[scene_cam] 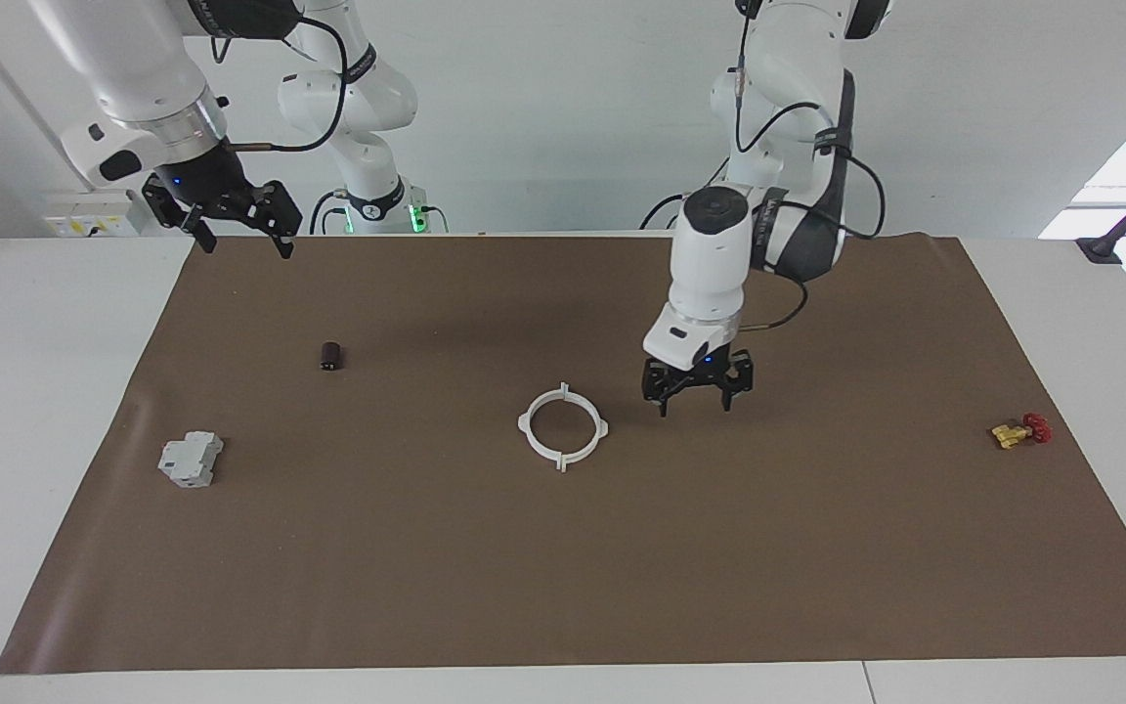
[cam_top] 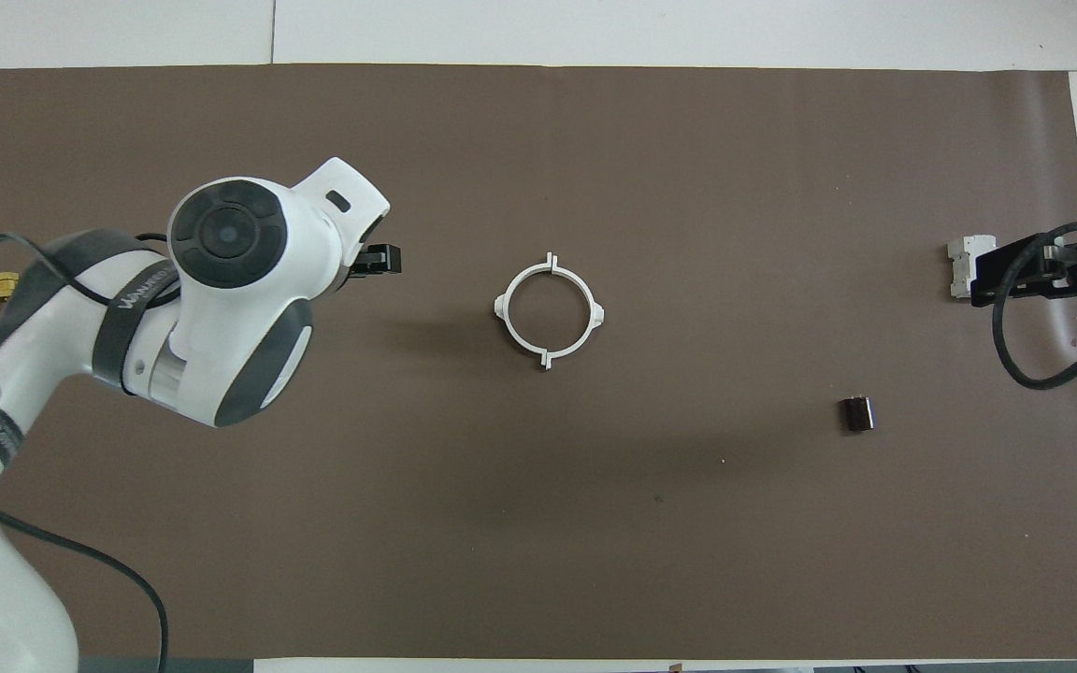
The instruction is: Assemble drain pipe with both arms
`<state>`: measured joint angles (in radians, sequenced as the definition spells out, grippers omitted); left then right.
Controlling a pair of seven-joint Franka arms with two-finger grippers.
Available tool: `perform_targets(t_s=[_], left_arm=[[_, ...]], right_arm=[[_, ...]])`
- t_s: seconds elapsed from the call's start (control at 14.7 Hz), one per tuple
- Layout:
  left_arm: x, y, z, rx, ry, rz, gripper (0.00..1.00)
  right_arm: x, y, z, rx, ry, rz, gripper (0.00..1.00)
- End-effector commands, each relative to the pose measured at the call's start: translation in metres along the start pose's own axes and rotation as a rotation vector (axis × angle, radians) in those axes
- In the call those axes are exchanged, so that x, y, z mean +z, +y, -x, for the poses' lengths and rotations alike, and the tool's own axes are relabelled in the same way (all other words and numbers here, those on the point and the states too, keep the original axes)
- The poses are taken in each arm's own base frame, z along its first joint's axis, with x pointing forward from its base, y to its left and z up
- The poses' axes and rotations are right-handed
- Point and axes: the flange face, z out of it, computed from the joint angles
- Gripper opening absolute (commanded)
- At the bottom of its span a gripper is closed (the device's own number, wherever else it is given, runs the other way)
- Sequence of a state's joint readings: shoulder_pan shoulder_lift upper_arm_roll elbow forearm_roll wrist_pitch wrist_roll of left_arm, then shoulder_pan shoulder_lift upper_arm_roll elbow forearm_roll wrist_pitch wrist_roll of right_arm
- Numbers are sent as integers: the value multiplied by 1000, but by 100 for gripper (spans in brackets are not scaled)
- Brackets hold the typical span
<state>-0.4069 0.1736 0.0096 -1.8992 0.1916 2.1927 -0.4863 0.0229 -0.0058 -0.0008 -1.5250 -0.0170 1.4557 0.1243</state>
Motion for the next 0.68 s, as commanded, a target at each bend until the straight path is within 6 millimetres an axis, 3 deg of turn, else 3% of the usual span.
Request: perform_targets(t_s=[0.0, 0.14, 0.34, 0.61], left_arm=[[-10, -57, 0, -4, -34, -3, 100], [-24, -107, -13, -54, -43, 102, 100], [-53, -175, -16, -12, -76, 128, 100], [-101, -233, -14, -14, -144, 118, 100]], right_arm=[[0, 0, -1, -23, 6, -9, 100], [0, 0, -1, -23, 6, -9, 100], [0, 0, -1, -25, 6, -9, 100], [0, 0, -1, -25, 6, -9, 100]])
